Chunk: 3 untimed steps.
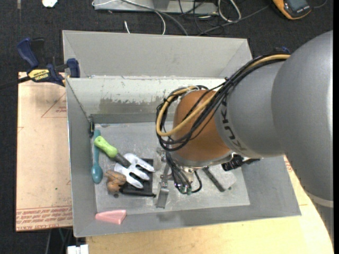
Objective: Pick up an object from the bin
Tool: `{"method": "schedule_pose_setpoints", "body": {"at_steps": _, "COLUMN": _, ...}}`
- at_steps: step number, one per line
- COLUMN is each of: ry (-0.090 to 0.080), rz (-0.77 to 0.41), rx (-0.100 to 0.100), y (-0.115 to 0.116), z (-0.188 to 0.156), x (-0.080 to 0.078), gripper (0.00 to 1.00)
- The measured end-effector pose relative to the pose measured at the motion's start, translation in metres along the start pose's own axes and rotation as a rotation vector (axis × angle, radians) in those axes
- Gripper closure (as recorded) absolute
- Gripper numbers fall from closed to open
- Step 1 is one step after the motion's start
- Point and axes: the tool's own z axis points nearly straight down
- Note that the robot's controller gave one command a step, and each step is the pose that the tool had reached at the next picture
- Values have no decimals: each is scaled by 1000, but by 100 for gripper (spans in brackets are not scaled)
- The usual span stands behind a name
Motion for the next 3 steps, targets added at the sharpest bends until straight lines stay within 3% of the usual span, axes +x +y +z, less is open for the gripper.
{"method": "schedule_pose_setpoints", "body": {"at_steps": 1, "ry": 0, "rz": 130, "rx": -1, "y": 7, "z": 16, "x": -9, "gripper": 0}}
{"method": "schedule_pose_setpoints", "body": {"at_steps": 2, "ry": 4, "rz": 13, "rx": 0, "y": 0, "z": 17, "x": -7, "gripper": 0}}
{"method": "schedule_pose_setpoints", "body": {"at_steps": 3, "ry": 1, "rz": 136, "rx": -2, "y": 1, "z": 49, "x": -9, "gripper": 0}}
